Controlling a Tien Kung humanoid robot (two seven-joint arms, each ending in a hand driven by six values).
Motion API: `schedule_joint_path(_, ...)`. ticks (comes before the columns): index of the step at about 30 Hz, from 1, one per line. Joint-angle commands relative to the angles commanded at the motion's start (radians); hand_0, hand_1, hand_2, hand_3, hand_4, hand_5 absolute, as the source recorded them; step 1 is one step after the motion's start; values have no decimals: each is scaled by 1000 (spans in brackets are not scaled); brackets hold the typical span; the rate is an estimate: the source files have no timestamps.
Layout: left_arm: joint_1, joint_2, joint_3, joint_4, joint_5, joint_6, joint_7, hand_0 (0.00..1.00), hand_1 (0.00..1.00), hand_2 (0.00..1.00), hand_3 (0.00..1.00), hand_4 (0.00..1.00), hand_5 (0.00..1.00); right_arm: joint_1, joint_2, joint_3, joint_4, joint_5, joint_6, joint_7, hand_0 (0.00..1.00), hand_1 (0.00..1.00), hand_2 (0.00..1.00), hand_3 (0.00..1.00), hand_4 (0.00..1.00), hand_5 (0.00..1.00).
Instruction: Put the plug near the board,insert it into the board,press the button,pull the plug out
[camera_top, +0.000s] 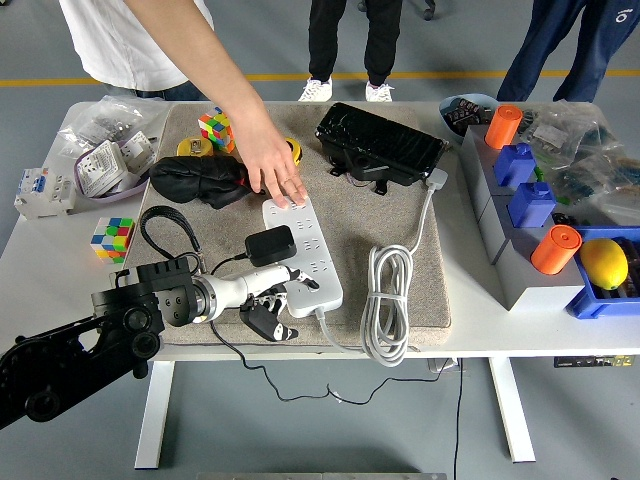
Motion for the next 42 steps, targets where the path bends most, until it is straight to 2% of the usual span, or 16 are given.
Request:
schedule_joint_path(21, -4, -4, 16, 3, 2, -8, 8, 54, 106, 157, 886, 775, 2, -1, 3, 14, 3, -4, -1, 4, 604, 621, 578, 546, 905, 375)
schedule_joint_path(27, 5, 2, -35, -27, -3, 13, -41, 54, 106, 157, 883, 777, 2, -3, 5, 14, 2, -4, -1, 5, 605, 621, 577, 546, 904, 373)
schedule_joint_path(28, 7, 4, -43, -31, -3, 20, -52, 74, 117, 174, 885, 637, 2, -3, 5, 15, 2, -5, -1, 5, 605, 621, 577, 546, 904, 373)
schedule_joint_path(32, 16, 8, -69, -35, 0, 76, -123, 74, 117, 174, 885, 637, 2, -3, 5, 17, 3, -5, -1, 5, 605, 621, 577, 546, 904, 373)
schedule_joint_path(33, 22, 7, -81, -30, -2, 104, -155, 74, 117, 174, 885, 637, 2, -2, 6, 16, 2, -5, -1, 5, 605, 621, 577, 546, 904, 373)
schedule_joint_path(34, 29, 6, -91, -24, -4, 129, -187, 173, 161, 301, 813, 920, 406, -2, 6, 16, 2, -5, -1, 5, 604, 620, 577, 546, 903, 373)
schedule_joint_path(39, 51, -16, -129, 9, 0, 239, -315, 173, 161, 301, 813, 920, 406, -2, 8, 14, 2, -4, -1, 5, 604, 620, 577, 546, 903, 373)
schedule_joint_path(40, 56, -22, -134, 18, 6, 263, -344, 349, 495, 531, 725, 976, 504, -2, 9, 13, 2, -4, -1, 5, 605, 620, 576, 546, 903, 372)
schedule_joint_path(42, 62, -31, -138, 33, 26, 301, -392, 349, 495, 531, 725, 976, 504, -2, 9, 13, 2, -5, -1, 4, 605, 620, 576, 546, 903, 372)
